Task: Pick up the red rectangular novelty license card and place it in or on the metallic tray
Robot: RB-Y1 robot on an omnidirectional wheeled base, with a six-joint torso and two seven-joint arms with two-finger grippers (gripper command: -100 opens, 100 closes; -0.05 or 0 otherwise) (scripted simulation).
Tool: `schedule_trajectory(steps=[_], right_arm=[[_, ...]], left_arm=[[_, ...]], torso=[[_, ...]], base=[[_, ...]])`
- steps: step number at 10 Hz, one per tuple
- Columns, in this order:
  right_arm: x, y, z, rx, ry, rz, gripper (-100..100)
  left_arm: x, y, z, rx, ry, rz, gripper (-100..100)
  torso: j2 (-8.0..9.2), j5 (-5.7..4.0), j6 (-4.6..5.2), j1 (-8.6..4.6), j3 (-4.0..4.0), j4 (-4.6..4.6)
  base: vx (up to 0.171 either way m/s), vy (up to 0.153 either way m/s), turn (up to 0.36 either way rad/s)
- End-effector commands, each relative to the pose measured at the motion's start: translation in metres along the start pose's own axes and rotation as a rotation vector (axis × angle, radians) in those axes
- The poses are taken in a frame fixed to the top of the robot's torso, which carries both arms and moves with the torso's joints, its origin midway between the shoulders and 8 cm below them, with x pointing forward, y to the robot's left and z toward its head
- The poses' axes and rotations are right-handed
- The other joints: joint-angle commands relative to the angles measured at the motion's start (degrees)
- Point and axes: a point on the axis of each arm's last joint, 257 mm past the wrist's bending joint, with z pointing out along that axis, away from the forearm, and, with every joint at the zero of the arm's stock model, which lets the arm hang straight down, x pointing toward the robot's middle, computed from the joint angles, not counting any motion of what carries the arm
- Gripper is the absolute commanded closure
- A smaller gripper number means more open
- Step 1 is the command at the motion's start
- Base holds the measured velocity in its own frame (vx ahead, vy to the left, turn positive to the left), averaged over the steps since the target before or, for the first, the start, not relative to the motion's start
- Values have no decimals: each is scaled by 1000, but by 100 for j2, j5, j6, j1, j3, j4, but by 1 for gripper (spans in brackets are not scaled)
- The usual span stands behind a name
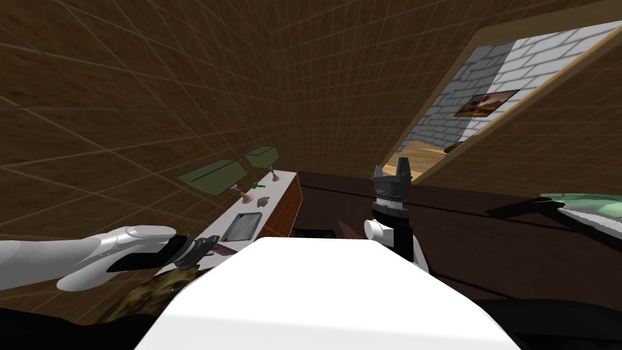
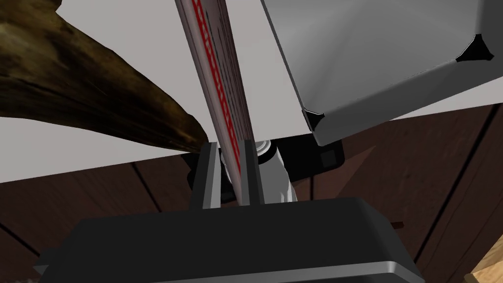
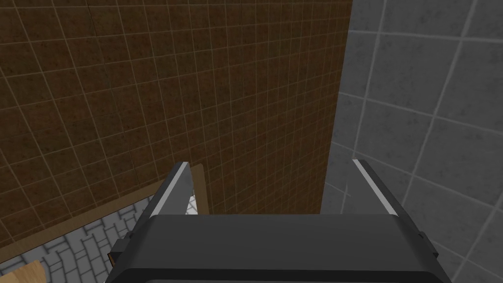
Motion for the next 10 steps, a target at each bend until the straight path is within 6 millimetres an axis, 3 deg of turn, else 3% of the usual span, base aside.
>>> schedule_trajectory(steps=[1, 7, 10], right_arm=[[0, 0, 0, 0, 0, 0, 0], [0, 0, 0, 0, 0, 0, 0], [0, 0, 0, 0, 0, 0, 0]], left_arm=[[5, 0, -5, 2, -4, 5, 100], [29, -4, -23, 9, 1, 4, 100], [52, -11, -43, 18, 15, -9, 100]], torso=[[0, 0, 0, 0, 0, 0], [-22, -5, 9, -8, -14, -6], [-37, -10, 11, -20, -22, -10]], base=[[-35, -37, -85], [-16, -44, -66], [32, -69, -59]])
